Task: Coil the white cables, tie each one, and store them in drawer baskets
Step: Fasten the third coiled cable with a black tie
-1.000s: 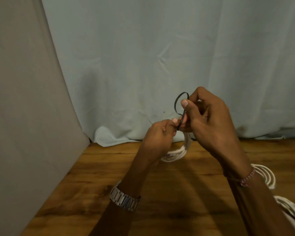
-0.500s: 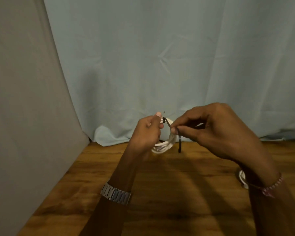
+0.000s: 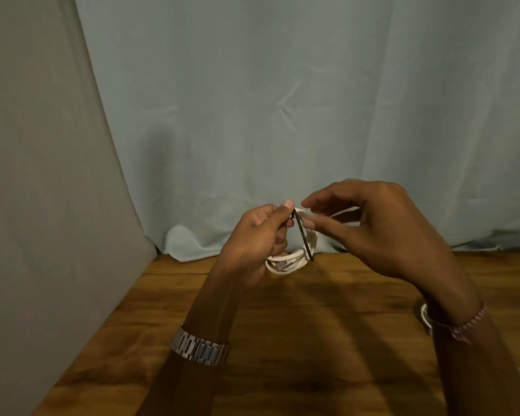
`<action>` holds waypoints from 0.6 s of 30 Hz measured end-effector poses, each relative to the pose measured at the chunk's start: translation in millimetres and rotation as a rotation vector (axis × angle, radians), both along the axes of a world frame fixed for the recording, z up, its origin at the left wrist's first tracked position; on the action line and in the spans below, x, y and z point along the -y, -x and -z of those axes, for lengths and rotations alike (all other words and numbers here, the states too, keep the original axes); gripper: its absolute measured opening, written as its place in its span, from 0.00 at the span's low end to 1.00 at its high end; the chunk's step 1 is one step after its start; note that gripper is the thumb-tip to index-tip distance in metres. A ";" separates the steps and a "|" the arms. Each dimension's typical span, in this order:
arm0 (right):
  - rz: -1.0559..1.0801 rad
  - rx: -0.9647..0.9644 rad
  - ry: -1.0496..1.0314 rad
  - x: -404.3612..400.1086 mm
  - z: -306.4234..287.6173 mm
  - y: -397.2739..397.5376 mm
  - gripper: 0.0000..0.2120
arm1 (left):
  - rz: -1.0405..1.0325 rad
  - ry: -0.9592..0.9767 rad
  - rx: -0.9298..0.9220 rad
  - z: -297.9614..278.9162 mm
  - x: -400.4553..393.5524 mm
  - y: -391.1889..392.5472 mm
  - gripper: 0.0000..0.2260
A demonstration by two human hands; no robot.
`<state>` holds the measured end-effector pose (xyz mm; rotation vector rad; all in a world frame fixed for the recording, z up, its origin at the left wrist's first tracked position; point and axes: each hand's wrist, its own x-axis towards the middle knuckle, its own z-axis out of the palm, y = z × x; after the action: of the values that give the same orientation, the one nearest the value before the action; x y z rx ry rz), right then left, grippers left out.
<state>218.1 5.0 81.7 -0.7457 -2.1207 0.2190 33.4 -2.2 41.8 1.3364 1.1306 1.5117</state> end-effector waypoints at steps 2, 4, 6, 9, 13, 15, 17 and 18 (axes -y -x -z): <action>0.052 -0.034 0.053 -5.6 2.8 4.5 0.16 | 0.007 0.001 -0.011 -0.2 1.1 -1.7 0.13; 0.072 -0.008 0.139 -11.3 5.5 6.8 0.19 | 0.012 -0.006 -0.020 0.2 1.0 -2.8 0.13; 0.054 0.004 0.227 -15.7 6.5 7.2 0.20 | 0.001 -0.010 -0.050 0.9 0.6 -3.1 0.13; 0.053 -0.008 0.270 -19.4 8.5 7.3 0.20 | 0.001 -0.018 -0.093 1.0 1.5 -3.1 0.12; 0.097 -0.014 0.200 -20.9 11.4 10.8 0.13 | 0.044 -0.036 -0.120 -2.2 6.9 -7.6 0.11; 0.115 -0.031 0.153 -21.2 12.1 13.4 0.10 | 0.054 -0.034 -0.120 -3.6 9.0 -9.0 0.11; 0.146 -0.012 0.098 -21.5 12.6 15.5 0.08 | 0.074 -0.011 -0.061 -4.6 9.8 -9.7 0.12; 0.162 0.005 0.073 -21.8 13.1 16.8 0.08 | 0.083 0.003 -0.023 -5.1 9.9 -9.7 0.12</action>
<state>201.3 26.8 68.6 -0.9573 -2.0541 0.2077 43.0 -12.1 46.9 1.3852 1.0777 1.4378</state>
